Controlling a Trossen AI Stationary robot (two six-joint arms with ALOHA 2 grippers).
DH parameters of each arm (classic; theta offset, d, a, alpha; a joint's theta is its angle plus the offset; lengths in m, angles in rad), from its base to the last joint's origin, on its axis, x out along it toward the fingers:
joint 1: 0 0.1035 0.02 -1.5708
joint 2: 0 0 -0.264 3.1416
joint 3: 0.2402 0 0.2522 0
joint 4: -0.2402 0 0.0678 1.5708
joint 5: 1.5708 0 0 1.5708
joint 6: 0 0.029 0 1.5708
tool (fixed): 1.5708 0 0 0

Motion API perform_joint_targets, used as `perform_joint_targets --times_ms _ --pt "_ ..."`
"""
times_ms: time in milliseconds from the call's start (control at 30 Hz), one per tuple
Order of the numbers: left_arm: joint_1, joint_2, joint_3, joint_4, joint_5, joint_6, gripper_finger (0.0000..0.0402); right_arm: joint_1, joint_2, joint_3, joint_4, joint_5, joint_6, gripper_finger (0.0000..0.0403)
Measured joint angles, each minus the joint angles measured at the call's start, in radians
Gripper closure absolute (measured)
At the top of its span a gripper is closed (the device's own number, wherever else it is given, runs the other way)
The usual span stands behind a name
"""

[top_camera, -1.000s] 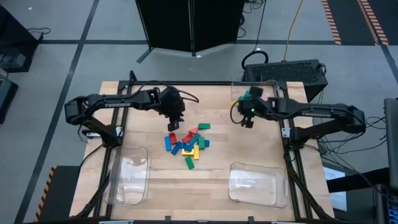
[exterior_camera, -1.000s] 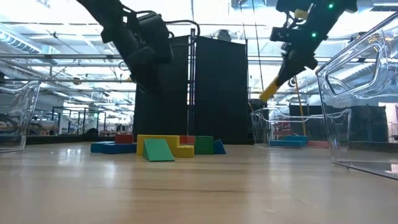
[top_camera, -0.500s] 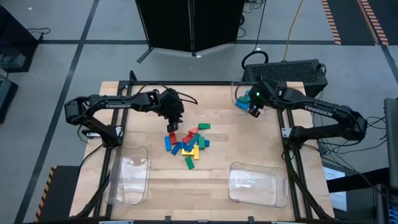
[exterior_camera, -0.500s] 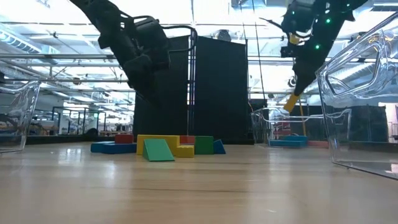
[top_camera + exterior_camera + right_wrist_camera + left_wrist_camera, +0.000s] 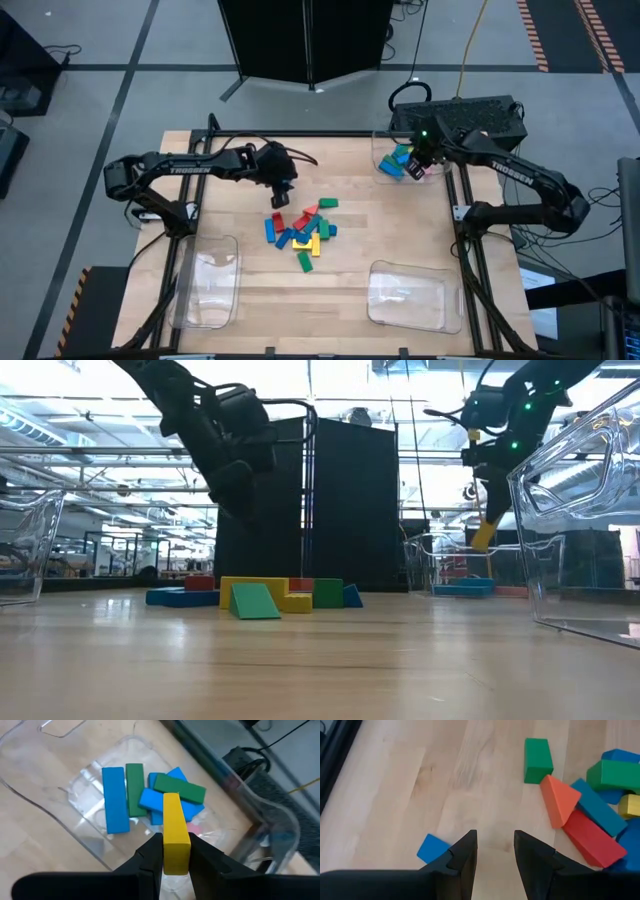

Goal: Sort blocks by size
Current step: Put the yellow rectangle block into the top transparent bin

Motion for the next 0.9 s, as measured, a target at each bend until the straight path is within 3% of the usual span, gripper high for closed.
perform_joint_targets --times_ms 333,733,900 --pt "-0.001 0.0 0.0 -0.004 -0.001 0.001 0.0271 -0.05 0.086 0.0 0.001 -0.117 -0.006 0.0332" --pt "-0.003 0.0 0.0 -0.004 -0.021 0.03 0.0271 -0.053 0.116 0.0 0.006 -0.118 0.0 0.033" --pt "-0.005 0.0 0.0 -0.041 -0.026 0.09 0.0271 -0.053 0.116 0.0 0.009 -0.117 -0.001 0.0305"
